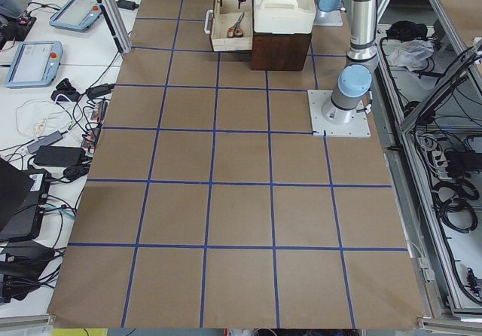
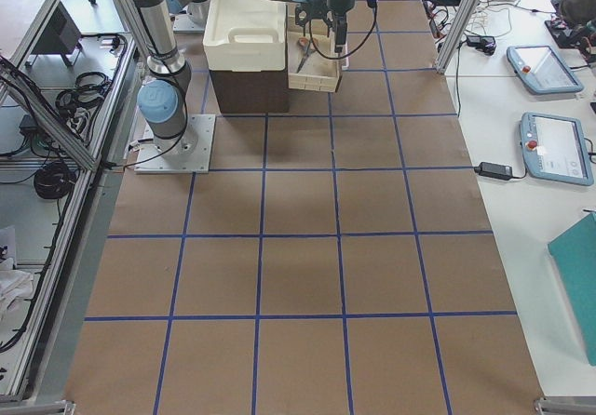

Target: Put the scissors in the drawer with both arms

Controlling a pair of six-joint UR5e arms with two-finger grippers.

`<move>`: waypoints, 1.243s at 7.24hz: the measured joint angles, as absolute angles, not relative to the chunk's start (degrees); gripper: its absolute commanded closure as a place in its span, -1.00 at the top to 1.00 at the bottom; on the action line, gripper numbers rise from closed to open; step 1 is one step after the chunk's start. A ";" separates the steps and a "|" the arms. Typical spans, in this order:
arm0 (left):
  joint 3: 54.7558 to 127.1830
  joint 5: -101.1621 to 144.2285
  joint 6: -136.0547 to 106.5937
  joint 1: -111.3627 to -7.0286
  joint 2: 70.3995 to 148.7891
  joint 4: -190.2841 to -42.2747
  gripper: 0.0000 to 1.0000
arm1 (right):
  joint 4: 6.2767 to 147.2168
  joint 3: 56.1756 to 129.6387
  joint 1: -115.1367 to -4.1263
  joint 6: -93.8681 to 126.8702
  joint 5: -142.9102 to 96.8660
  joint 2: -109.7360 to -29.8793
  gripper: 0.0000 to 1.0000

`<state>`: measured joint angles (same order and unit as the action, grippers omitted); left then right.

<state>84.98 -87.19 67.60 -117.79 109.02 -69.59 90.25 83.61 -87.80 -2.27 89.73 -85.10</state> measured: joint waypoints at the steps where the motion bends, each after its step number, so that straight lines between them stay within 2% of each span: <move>1: 85.08 -90.85 67.23 -116.83 107.83 -69.14 0.79 | 90.18 83.81 -87.91 -1.03 89.81 -85.17 1.00; 2: 85.36 -93.79 66.80 -115.29 106.64 -69.20 0.94 | 90.17 84.14 -88.00 1.04 89.73 -85.27 1.00; 3: 85.65 -95.20 65.50 -113.29 105.38 -69.26 1.00 | 90.17 84.39 -88.03 2.37 89.43 -85.42 1.00; 7: 85.90 -103.22 45.36 -107.28 100.19 -70.44 1.00 | 90.51 86.98 -88.07 2.35 88.97 -86.96 1.00; 9: 85.85 -104.10 33.25 -104.79 96.11 -76.13 1.00 | 90.53 87.31 -88.07 2.37 88.95 -87.14 1.00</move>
